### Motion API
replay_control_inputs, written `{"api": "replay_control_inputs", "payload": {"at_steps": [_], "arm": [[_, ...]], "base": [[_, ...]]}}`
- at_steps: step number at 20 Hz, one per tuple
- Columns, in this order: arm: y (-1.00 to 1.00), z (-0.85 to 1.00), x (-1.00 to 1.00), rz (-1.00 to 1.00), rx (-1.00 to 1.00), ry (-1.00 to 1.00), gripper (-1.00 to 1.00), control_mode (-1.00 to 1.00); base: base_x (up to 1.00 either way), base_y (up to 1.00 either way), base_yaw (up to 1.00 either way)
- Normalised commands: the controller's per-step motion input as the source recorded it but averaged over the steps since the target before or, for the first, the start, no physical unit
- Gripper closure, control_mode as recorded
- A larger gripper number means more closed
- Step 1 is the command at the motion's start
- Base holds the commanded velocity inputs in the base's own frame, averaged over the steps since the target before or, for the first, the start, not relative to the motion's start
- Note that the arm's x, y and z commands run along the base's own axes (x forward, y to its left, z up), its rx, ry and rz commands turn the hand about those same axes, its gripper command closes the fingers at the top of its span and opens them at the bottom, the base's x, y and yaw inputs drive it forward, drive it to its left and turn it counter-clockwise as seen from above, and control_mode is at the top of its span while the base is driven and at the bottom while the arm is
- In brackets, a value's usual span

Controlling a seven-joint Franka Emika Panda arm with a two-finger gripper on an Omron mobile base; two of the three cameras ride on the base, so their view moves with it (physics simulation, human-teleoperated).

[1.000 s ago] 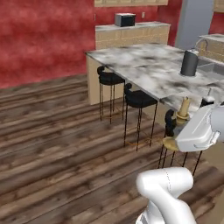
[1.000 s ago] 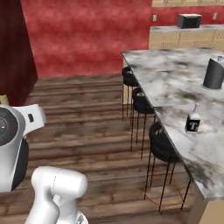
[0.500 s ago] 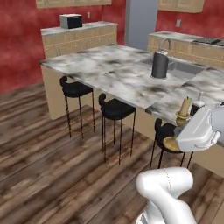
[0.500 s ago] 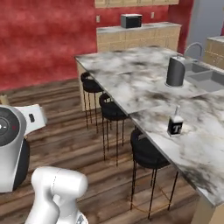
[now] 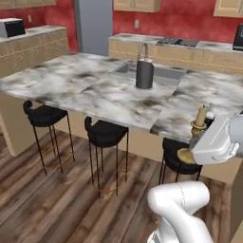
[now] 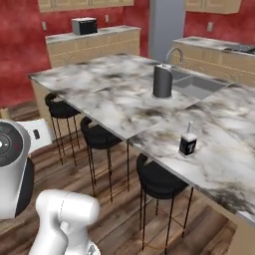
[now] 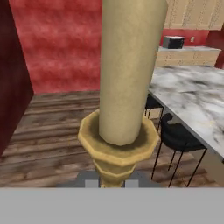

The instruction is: Get the candle and the liquor from the cabinet and move them to the dining counter.

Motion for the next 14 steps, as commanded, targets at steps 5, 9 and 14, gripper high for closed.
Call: {"api": "replay_control_inputs", "payload": {"at_steps": [5,9,14], "arm": [[0.00,0.00,0.00,0.00,0.00,0.00,1.00,1.00],[0.00,0.00,0.00,0.00,0.00,0.00,1.00,1.00],[0.00,0.00,0.00,0.00,0.00,0.00,1.00,1.00]], "base": [[0.51,0.55,-0.53],[0.51,0.55,-0.52],[0.51,0.53,-0.52]]}}
